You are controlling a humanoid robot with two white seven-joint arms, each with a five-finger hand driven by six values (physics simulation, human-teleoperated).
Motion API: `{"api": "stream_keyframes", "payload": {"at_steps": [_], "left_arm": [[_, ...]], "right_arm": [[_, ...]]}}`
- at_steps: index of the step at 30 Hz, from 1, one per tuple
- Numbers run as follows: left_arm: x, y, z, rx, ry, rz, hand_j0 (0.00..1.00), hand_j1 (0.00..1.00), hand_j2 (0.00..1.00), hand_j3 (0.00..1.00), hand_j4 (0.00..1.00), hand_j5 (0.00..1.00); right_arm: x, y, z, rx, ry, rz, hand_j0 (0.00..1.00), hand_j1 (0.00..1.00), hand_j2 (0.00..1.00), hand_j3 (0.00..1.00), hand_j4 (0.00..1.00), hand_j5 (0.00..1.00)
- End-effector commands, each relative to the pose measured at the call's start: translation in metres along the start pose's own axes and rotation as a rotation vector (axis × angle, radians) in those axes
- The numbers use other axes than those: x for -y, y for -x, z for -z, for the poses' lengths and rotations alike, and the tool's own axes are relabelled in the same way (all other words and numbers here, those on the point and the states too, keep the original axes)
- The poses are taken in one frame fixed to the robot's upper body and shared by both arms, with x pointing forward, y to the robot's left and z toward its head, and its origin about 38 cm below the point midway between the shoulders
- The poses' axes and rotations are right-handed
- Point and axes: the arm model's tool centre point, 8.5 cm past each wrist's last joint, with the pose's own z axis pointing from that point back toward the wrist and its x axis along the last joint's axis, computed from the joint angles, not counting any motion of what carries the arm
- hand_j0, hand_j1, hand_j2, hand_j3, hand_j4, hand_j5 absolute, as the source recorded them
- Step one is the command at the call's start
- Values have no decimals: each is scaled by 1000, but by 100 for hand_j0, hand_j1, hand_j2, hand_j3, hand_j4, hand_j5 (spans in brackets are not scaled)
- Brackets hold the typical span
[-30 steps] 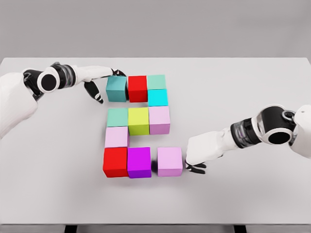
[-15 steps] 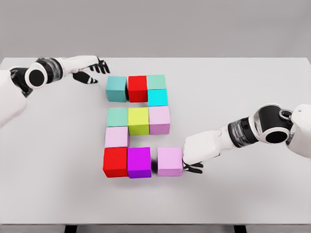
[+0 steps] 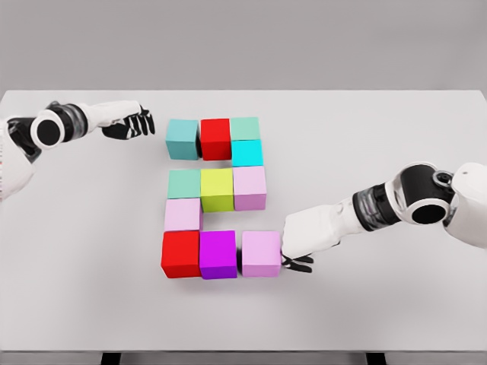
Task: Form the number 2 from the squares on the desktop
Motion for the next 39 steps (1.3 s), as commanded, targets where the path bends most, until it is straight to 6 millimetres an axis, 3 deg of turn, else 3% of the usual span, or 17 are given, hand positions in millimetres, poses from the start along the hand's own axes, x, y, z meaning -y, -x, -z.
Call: {"api": "stream_keyframes", "payload": {"at_steps": [1,16,39], "left_arm": [[0,-3,0,7,8,2,47,47,47,47,47,47],[2,-18,2,58,24,22,48,48,48,48,48,48],[8,-22,4,91,33,32,48,48,48,48,48,48]], "right_arm": [[1,0,1,3,5,2,12,12,12,12,12,12],[3,0,1,3,7,0,12,12,12,12,12,12],[4,3,0,-4,6,1,12,12,12,12,12,12]]}}
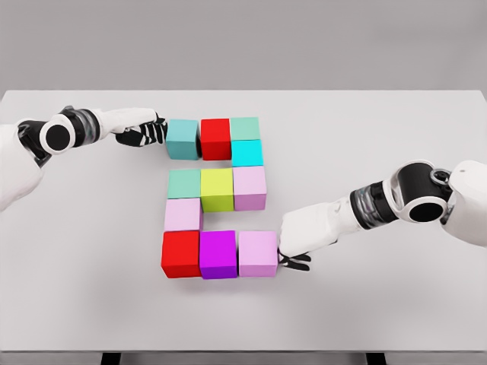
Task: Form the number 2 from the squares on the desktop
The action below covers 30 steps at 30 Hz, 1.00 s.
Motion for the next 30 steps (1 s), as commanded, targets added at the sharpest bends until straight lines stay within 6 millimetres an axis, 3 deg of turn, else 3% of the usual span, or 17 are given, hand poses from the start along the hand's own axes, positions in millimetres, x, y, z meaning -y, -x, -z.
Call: {"api": "stream_keyframes", "payload": {"at_steps": [1,13,19,30], "left_arm": [[-1,0,0,2,-2,-2,48,48,48,48,48,48],[0,8,-5,-13,17,-15,48,48,48,48,48,48],[4,4,-5,0,60,-10,48,48,48,48,48,48],[3,-4,-4,37,59,11,48,48,48,48,48,48]], "right_arm": [[0,1,-1,-3,2,7,12,12,12,12,12,12],[-2,9,-10,-37,-10,7,12,12,12,12,12,12],[-8,25,-42,-124,-24,28,12,12,12,12,12,12],[-3,37,-61,-182,2,38,12,12,12,12,12,12]]}}
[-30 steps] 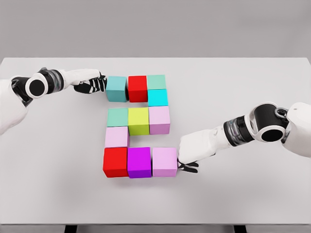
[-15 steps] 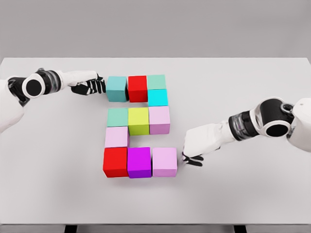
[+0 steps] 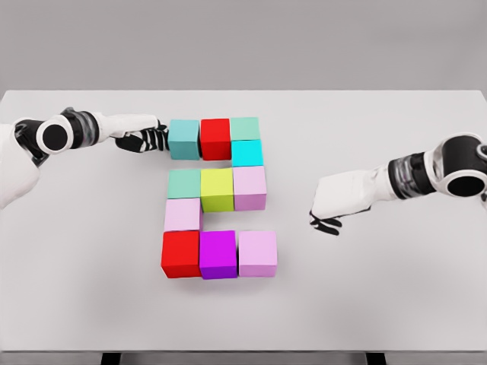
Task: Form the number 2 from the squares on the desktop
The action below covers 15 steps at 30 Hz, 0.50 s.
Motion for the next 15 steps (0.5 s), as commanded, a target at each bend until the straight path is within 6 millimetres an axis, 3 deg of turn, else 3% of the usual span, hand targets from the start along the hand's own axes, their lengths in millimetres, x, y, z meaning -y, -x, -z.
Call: {"api": "stream_keyframes", "payload": {"at_steps": [1,9,15], "left_arm": [[0,-1,0,10,-1,4,48,48,48,48,48,48],[1,1,-1,3,0,1,48,48,48,48,48,48],[0,-3,1,13,1,6,47,47,47,47,47,47]], "right_arm": [[3,3,-4,-11,14,3,12,12,12,12,12,12],[-12,30,-11,-81,-2,74,13,13,13,13,13,13],[-10,33,-17,-97,4,74,14,14,14,14,14,14]]}}
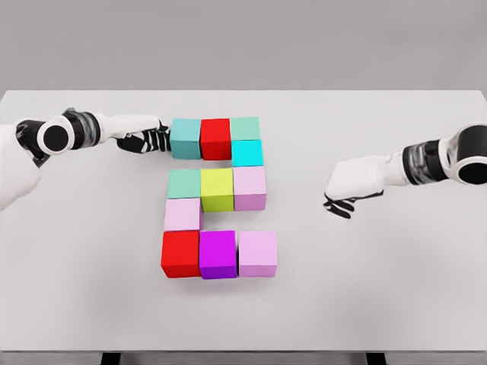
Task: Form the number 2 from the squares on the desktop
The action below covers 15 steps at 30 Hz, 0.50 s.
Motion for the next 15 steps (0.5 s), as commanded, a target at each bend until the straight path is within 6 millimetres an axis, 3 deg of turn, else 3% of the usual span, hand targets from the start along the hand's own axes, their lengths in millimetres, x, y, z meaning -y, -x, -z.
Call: {"api": "stream_keyframes", "payload": {"at_steps": [1,7,8,10,12,14,15], "left_arm": [[0,-1,1,4,-1,-1,47,47,47,47,47,47],[0,2,-1,-4,-3,-6,47,47,47,47,47,47],[0,3,-2,-7,-2,-6,47,47,47,47,47,47],[1,5,-3,-9,-4,-14,48,48,48,48,48,48],[1,6,-3,-11,-5,-16,48,48,48,48,48,48],[0,9,-6,-16,-9,-18,52,52,52,52,52,52],[-2,18,-14,-35,-15,-20,66,66,66,66,66,66]], "right_arm": [[3,3,-3,-9,14,5,14,14,14,14,14,14],[7,9,-10,-32,19,2,20,20,20,20,20,20],[7,9,-10,-32,19,2,28,28,28,28,28,28],[8,9,-11,-34,19,2,65,65,65,65,65,65],[8,10,-12,-40,18,0,93,93,93,93,93,93],[7,10,-16,-46,15,-5,94,94,94,94,94,94],[6,11,-19,-52,13,-4,94,94,94,94,94,94]]}}
